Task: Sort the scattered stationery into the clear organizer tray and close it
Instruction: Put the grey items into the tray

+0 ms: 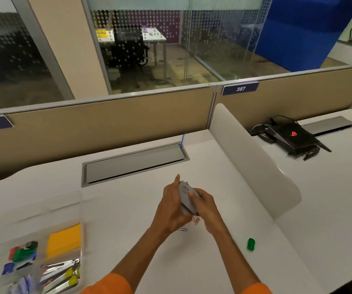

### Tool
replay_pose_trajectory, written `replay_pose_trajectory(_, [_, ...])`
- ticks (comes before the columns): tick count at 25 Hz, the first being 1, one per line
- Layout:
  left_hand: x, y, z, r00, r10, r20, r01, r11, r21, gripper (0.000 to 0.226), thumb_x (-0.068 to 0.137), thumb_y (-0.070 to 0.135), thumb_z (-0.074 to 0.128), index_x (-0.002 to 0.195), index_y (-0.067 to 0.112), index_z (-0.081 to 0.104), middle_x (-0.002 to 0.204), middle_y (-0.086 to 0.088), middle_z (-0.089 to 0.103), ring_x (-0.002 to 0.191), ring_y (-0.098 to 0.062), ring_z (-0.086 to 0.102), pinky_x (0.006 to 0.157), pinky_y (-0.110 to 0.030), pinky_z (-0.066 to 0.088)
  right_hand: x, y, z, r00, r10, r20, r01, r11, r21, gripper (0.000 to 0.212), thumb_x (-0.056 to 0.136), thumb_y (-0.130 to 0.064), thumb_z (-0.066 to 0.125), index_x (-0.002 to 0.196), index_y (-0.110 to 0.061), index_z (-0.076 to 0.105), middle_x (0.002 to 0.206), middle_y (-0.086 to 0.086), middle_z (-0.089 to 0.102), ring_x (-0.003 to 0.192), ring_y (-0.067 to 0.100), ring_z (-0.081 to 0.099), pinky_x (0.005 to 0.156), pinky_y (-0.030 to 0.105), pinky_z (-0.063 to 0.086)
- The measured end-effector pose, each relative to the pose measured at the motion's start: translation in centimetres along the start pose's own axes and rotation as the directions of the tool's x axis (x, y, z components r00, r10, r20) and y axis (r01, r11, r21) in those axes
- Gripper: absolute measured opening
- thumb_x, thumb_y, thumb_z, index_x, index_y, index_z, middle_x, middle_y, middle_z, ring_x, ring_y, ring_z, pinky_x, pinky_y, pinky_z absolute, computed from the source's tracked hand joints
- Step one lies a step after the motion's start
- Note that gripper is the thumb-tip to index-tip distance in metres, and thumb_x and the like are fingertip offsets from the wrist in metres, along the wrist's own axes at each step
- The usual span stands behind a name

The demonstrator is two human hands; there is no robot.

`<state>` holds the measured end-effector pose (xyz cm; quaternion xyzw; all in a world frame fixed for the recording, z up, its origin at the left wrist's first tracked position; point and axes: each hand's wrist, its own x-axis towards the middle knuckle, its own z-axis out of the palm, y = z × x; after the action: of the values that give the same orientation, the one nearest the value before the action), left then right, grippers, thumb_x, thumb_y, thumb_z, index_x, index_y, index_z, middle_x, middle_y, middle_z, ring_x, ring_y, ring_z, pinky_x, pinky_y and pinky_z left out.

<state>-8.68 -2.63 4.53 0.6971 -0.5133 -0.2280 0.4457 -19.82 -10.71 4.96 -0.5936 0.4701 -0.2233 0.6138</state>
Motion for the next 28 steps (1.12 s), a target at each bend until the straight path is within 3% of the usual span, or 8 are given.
replay_pose_trajectory(6, [-4.0,-1.2,-5.4,0.984,-0.179,-0.023,0.179,0.984,0.011,0.128,0.055,0.056,0.086,0.153,0.025,0.009,0.138,0.022,0.027,0.125,0.004,0.03,0.101,-0.006,0.027,-1.0,-1.6,5.0,0.988,-0.073,0.135,0.096,0.98,-0.175,0.036,0.093,-0.044,0.055,0.123,-0.024,0.059,0.118,0.002,0.065,0.103,0.019,0.063,0.085,0.039,0.059])
replay_pose_trajectory(9, [-5.6,-1.9,-9.5,0.925,-0.362,-0.114,0.341,0.925,-0.169,0.087,0.075,0.038,0.08,0.147,0.021,0.033,0.134,0.008,0.05,0.109,-0.007,0.055,0.082,-0.008,0.047,-1.7,-2.6,7.7,0.964,-0.115,0.241,0.167,0.963,-0.21,0.028,0.095,-0.038,0.054,0.119,-0.023,0.054,0.12,0.004,0.06,0.103,0.018,0.062,0.078,0.03,0.059])
replay_pose_trajectory(12, [-7.9,-2.8,-13.7,0.884,-0.398,-0.246,0.342,0.908,-0.241,0.038,0.092,0.021,0.062,0.13,0.023,0.054,0.127,-0.007,0.064,0.097,-0.016,0.066,0.076,-0.015,0.055,-2.6,-3.5,11.7,0.926,-0.142,0.351,0.239,0.938,-0.252,0.021,0.097,-0.034,0.051,0.114,-0.021,0.051,0.119,0.005,0.056,0.101,0.017,0.06,0.07,0.022,0.054])
replay_pose_trajectory(15, [-10.6,-4.6,-17.0,0.85,-0.467,-0.245,0.342,0.842,-0.417,0.035,0.097,0.019,0.054,0.132,0.015,0.056,0.125,-0.01,0.064,0.098,-0.02,0.067,0.077,-0.032,0.061,-3.8,-4.3,16.3,0.887,-0.171,0.43,0.317,0.901,-0.295,0.017,0.098,-0.036,0.049,0.111,-0.024,0.051,0.115,0.001,0.056,0.1,0.015,0.06,0.07,0.026,0.058])
replay_pose_trajectory(18, [-13.2,-6.7,-20.2,0.798,-0.542,-0.265,0.345,0.77,-0.536,0.036,0.099,0.018,0.051,0.134,0.013,0.054,0.12,-0.012,0.063,0.101,-0.025,0.066,0.075,-0.035,0.061,-5.2,-5.0,21.0,0.842,-0.16,0.516,0.359,0.88,-0.313,0.02,0.098,-0.035,0.048,0.115,-0.024,0.05,0.116,-0.001,0.055,0.101,0.015,0.058,0.068,0.023,0.056])
replay_pose_trajectory(22, [-16.2,-8.9,-24.2,0.683,-0.643,-0.348,0.31,0.686,-0.658,0.03,0.098,0.013,0.052,0.126,0.006,0.06,0.112,-0.014,0.066,0.101,-0.028,0.066,0.077,-0.037,0.061,-6.6,-5.5,26.4,0.853,-0.129,0.506,0.278,0.932,-0.232,0.027,0.092,-0.028,0.062,0.116,-0.021,0.053,0.11,-0.001,0.056,0.096,0.014,0.06,0.07,0.02,0.055])
replay_pose_trajectory(25, [-17.6,-10.6,-26.6,0.571,-0.689,-0.447,0.303,0.683,-0.665,0.03,0.096,0.019,0.057,0.124,0.009,0.062,0.11,-0.012,0.068,0.094,-0.025,0.069,0.073,-0.036,0.062,-7.0,-5.6,29.7,0.909,0.021,0.415,0.059,0.982,-0.179,0.035,0.085,-0.024,0.071,0.112,-0.01,0.054,0.103,0.01,0.065,0.084,0.021,0.071,0.069,0.029,0.06])
replay_pose_trajectory(28, [-18.3,-11.9,-28.4,0.498,-0.704,-0.506,0.295,0.686,-0.665,0.028,0.094,0.024,0.06,0.116,0.009,0.067,0.101,-0.008,0.071,0.078,-0.022,0.073,0.069,-0.033,0.062,-7.2,-5.7,32.6,0.918,0.058,0.393,0.007,0.987,-0.16,0.034,0.082,-0.016,0.074,0.109,-0.002,0.059,0.099,0.018,0.067,0.076,0.027,0.073,0.067,0.034,0.061])
